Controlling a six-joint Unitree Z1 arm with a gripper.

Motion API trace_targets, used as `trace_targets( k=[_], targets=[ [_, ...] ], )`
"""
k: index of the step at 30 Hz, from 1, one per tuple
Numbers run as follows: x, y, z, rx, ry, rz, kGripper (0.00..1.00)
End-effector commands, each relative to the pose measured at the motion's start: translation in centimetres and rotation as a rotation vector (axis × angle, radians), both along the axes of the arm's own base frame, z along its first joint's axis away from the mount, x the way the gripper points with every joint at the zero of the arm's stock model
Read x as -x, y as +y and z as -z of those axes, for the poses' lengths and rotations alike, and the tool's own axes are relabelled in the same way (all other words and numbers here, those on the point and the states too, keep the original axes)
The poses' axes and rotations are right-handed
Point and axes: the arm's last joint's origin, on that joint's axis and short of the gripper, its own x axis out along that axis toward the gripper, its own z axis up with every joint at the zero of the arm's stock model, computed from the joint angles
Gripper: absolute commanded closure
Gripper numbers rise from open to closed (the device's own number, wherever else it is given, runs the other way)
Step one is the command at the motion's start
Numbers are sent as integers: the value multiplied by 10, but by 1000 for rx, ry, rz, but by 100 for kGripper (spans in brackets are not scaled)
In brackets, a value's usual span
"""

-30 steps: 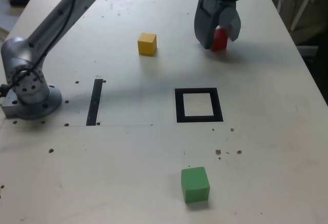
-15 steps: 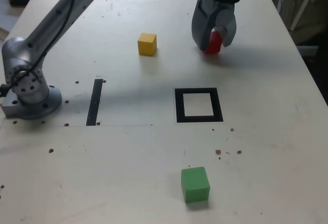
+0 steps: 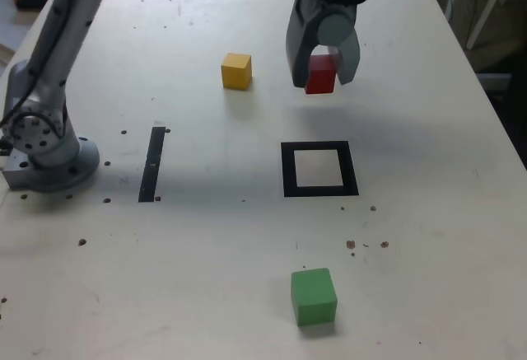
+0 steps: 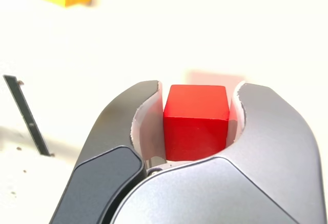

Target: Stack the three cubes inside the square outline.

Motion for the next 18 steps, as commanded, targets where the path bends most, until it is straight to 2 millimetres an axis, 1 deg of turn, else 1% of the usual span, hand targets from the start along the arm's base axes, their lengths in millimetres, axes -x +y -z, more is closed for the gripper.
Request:
trace_targets(
  k=[1, 5, 9, 13, 18],
  targets=[
    [5, -12, -6, -1, -26, 14, 70],
    [14, -39, -9, -3, -52, 45, 70],
    [20, -63, -6, -12, -63, 64, 70],
    [25, -80, -1, -23, -67, 76, 70],
    [31, -96, 8, -34, -68, 84, 70]
  ],
)
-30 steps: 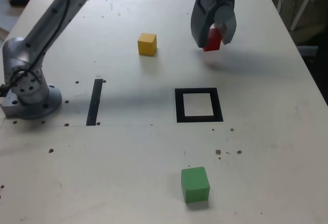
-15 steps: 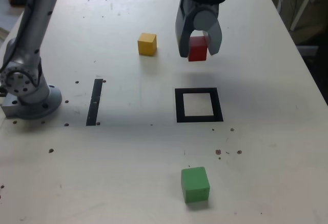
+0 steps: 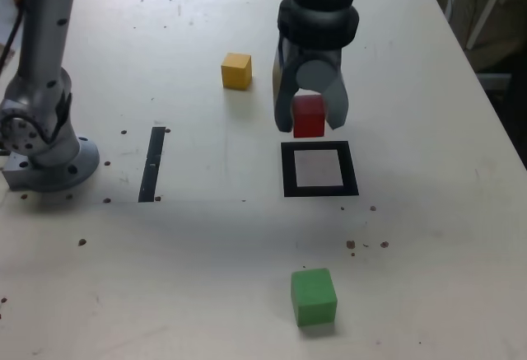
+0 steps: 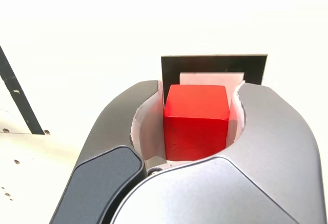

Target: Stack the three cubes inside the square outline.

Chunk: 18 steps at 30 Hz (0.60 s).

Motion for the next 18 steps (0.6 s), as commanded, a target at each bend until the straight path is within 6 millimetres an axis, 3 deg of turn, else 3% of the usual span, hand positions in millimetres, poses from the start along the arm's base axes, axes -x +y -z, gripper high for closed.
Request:
trace_targets(
  k=[1, 11, 18],
  targets=[
    [2, -4, 2, -3, -9, 1, 70],
    [-2, -28, 12, -2, -17, 22, 70],
    [-8, -31, 26, 0, 7, 21, 70]
  ],
)
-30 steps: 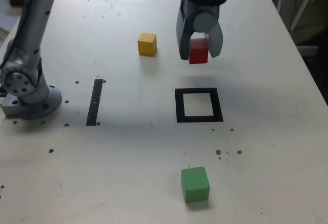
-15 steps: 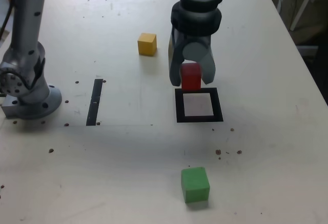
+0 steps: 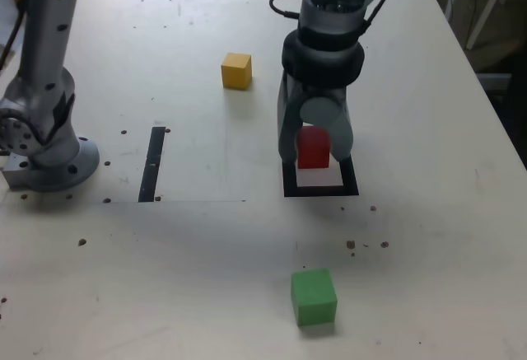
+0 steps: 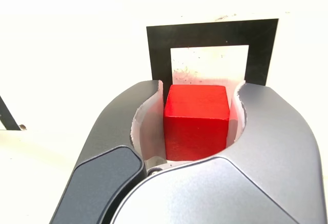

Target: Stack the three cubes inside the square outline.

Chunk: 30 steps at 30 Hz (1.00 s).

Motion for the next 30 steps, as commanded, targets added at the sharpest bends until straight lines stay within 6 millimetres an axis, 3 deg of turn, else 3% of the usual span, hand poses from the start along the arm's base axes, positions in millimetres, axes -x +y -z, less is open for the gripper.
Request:
trace_targets(
  k=[1, 16, 18, 22, 24, 30],
  targets=[
    [-1, -1, 3, 1, 5, -2, 70],
    [-8, 1, 16, 0, 14, -13, 69],
    [-8, 2, 17, -4, 11, -15, 59],
    [-7, 3, 18, -10, 10, -16, 18],
    [-6, 3, 19, -9, 12, -16, 3],
    [-5, 4, 19, -8, 14, -19, 0]
  ],
)
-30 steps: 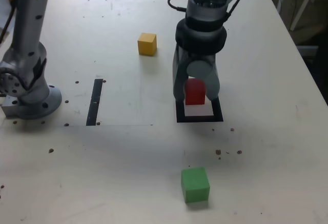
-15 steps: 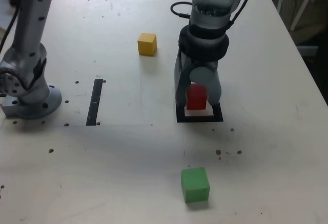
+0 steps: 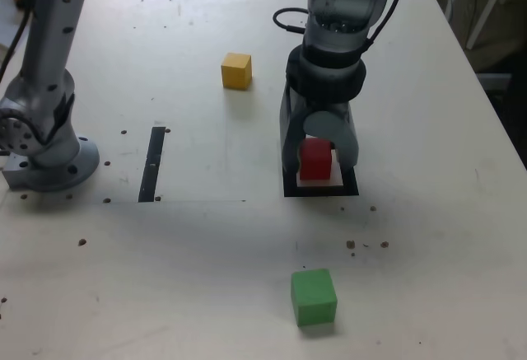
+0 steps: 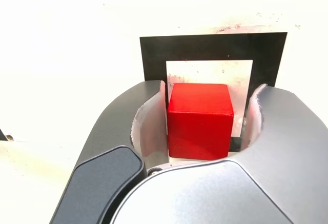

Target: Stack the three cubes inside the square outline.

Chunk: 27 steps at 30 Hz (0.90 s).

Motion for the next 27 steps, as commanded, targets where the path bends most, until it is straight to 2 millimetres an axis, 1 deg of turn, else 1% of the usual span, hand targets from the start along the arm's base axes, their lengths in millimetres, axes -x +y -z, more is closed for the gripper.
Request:
trace_targets(
  k=[1, 7, 13, 19, 27],
  targets=[
    [1, 1, -1, 0, -4, -5, 0],
    [7, 2, -11, -16, -5, -3, 0],
    [24, 11, -31, -72, 24, -15, 0],
    [43, 41, -46, -117, 66, -40, 0],
    [59, 88, -44, -139, 163, 39, 0]
  ],
)
